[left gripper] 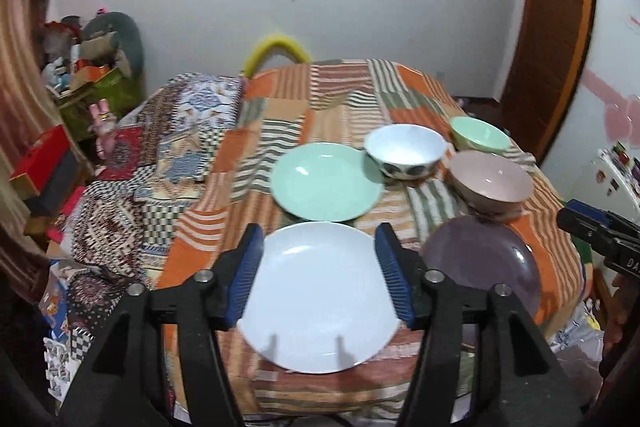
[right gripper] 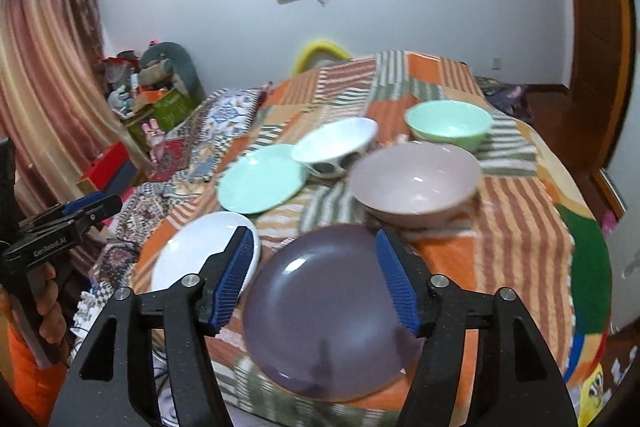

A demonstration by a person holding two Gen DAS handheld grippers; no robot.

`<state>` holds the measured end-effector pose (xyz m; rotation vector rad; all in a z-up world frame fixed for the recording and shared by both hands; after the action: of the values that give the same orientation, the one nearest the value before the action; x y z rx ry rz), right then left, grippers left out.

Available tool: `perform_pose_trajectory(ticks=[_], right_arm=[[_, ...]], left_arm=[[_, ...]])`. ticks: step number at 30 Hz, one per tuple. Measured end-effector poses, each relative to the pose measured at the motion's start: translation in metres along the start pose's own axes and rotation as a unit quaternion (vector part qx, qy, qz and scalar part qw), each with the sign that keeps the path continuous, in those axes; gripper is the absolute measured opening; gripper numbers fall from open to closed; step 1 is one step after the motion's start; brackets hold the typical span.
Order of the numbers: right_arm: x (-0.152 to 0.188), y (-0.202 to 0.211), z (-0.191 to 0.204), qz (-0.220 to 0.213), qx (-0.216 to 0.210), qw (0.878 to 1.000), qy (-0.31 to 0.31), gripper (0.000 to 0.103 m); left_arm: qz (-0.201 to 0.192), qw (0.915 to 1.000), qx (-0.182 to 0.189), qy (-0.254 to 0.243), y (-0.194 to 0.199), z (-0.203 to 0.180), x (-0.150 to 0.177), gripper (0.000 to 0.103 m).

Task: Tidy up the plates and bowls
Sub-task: 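Move both grippers to the white plate and grasp its rim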

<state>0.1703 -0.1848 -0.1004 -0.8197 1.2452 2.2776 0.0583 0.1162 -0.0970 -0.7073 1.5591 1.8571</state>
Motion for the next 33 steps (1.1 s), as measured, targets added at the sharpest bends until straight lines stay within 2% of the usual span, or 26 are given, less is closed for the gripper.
perform_pose_trajectory(ticks=[6, 9, 16, 23, 28, 31, 33], right_arm=[[0.004, -0.024, 0.028, 0.018, -0.015, 1.0, 0.021, 0.064], [0.007, -0.037, 0.039, 0.032, -0.016, 0.999, 0.031, 0.064], [0.017, -0.079, 0.058, 0.08, -0.008, 0.996, 0.045, 0.065], [0.026, -0.123, 0.065, 0.132, 0.003, 0.99, 0.053, 0.065], [0.031, -0.143, 0.071, 0.158, 0.009, 0.985, 0.071, 0.065], [0.031, -0.153, 0.071, 0.17, 0.01, 0.983, 0.071, 0.065], [0.032, -0.16, 0.072, 0.178, 0.016, 0.981, 0.073, 0.065]], left_arm=[[0.007, 0.9992, -0.035, 0.019, 0.0, 0.033, 0.02, 0.082], [0.017, 0.9987, -0.036, 0.032, -0.009, 0.047, 0.031, 0.084], [0.062, 0.9962, -0.02, 0.058, -0.045, 0.071, 0.06, 0.084], [0.107, 0.9914, 0.009, 0.075, -0.081, 0.08, 0.085, 0.084], [0.13, 0.9885, 0.016, 0.076, -0.102, 0.08, 0.098, 0.083], [0.138, 0.987, 0.027, 0.078, -0.112, 0.081, 0.103, 0.078], [0.143, 0.9855, 0.038, 0.082, -0.118, 0.081, 0.107, 0.067]])
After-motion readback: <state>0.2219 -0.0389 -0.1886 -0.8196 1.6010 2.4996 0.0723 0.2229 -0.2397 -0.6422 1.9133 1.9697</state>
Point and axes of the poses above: each gripper's, at about its wrist camera, not at the fingertips, and y roughly against the way its jaws point, z to its left, x to its underside, the point moved 1 cm from there along -y, roughly the way its jaws point, and after that the axes turned 15 degrees about -y, right-handed, at the moved point
